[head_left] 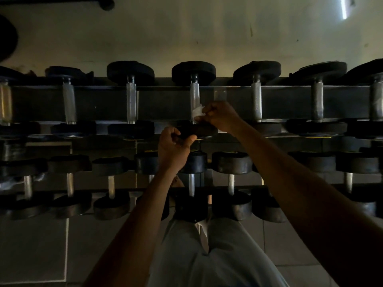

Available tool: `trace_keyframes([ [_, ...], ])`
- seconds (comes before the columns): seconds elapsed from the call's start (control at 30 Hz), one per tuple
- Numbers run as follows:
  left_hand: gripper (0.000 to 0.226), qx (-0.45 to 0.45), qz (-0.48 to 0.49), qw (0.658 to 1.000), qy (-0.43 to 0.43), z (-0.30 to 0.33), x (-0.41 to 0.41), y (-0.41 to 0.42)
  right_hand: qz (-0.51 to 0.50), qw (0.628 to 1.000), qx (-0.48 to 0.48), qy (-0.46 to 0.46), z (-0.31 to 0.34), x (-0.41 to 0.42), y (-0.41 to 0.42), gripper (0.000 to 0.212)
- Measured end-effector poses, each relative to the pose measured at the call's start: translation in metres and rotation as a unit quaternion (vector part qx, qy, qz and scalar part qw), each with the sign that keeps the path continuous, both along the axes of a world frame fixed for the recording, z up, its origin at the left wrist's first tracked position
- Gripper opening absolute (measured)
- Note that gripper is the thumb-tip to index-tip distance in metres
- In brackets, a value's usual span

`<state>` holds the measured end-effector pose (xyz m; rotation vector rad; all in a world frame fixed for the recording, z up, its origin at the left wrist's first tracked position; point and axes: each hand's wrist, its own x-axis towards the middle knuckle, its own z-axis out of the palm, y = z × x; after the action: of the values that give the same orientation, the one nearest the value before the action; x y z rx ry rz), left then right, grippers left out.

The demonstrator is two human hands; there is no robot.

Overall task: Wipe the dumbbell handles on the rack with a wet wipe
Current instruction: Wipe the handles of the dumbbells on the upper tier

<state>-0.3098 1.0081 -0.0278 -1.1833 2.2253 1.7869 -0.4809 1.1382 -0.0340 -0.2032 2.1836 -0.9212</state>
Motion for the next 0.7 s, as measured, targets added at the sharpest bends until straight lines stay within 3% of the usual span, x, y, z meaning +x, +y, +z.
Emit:
trace_keyframes([
  [0.17,0.041,-0.001,0.003,1.0,0.012,-0.003,0.0,0.0,0.093,0.986,0.007,0.139,0.004,0.002,-0.001,0.028],
  [0.27,0.041,0.002,0.009,1.0,0.014,-0.002,0.001,0.001,0.105,0.981,0.003,0.162,0.004,0.002,-0.004,0.026],
  [0.47,0.041,0.002,0.025,1.0,0.014,-0.002,0.001,0.005,0.003,0.98,-0.053,0.191,0.002,-0.003,-0.018,0.024],
  [0.7,0.041,0.007,0.015,1.0,0.008,-0.004,0.002,0.004,-0.145,0.955,-0.045,0.255,0.001,-0.02,-0.05,0.021],
])
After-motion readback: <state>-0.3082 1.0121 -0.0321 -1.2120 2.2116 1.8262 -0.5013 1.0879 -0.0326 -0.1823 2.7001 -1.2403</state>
